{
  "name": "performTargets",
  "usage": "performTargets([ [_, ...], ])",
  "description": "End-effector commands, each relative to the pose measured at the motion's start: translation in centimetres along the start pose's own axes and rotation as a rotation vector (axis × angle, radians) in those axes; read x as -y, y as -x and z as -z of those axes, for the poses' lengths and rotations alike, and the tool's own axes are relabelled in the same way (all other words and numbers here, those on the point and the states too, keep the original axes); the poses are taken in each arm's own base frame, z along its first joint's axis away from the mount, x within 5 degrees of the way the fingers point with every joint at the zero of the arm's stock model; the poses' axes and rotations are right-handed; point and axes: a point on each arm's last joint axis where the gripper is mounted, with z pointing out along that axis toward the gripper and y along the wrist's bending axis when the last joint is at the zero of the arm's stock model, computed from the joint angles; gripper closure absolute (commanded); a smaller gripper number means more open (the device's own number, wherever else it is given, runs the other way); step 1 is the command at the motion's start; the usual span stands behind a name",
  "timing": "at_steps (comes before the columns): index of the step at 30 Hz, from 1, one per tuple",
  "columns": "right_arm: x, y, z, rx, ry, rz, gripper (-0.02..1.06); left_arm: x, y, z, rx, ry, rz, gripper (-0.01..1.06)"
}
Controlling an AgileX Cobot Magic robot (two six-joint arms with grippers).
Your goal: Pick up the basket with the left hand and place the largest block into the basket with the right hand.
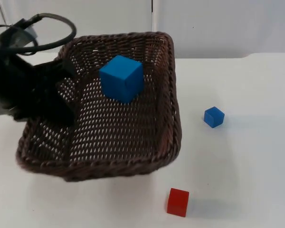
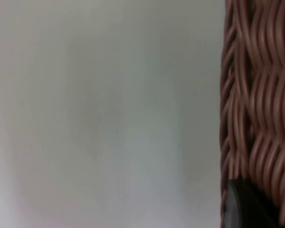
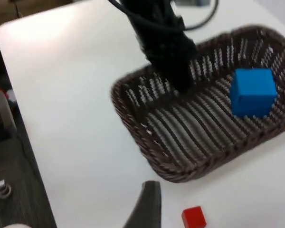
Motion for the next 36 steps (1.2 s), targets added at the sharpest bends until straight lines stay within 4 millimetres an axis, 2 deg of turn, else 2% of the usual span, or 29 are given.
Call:
performTargets([
  [1,-0.3,0.0,1.1,0.033,-0.003,0.001,0.30,0.3,1.3,-0.5,0.025,-0.030,0.012,1.05],
  [7,-1.0,-0.2,4.1,0.129,-0.027,0.020,0.30,-0.5,3.2,-3.3,0.013,-0.051,0.019,1.05],
  [13,-1.4,-0.5,5.7,0.179,-0.040,0.033,0.30,-0.9,4.6,-5.7,-0.002,-0.060,0.021,1.05],
  [20,-1.4,-0.9,5.6,0.156,-0.035,0.034,0.30,-0.9,5.9,-7.9,-0.013,-0.064,0.006,1.05],
  [24,-1.3,-1.4,5.1,0.131,-0.047,0.044,0.30,-1.5,6.2,-8.9,-0.011,-0.049,0.019,1.05],
  [33,-1.0,-1.3,4.9,0.152,-0.071,0.053,0.30,-1.7,6.3,-9.1,0.000,-0.039,0.009,1.05],
  [36,-1.0,-1.3,4.9,0.160,-0.077,0.054,0.30,-1.7,6.3,-9.1,-0.001,-0.040,0.009,1.00],
])
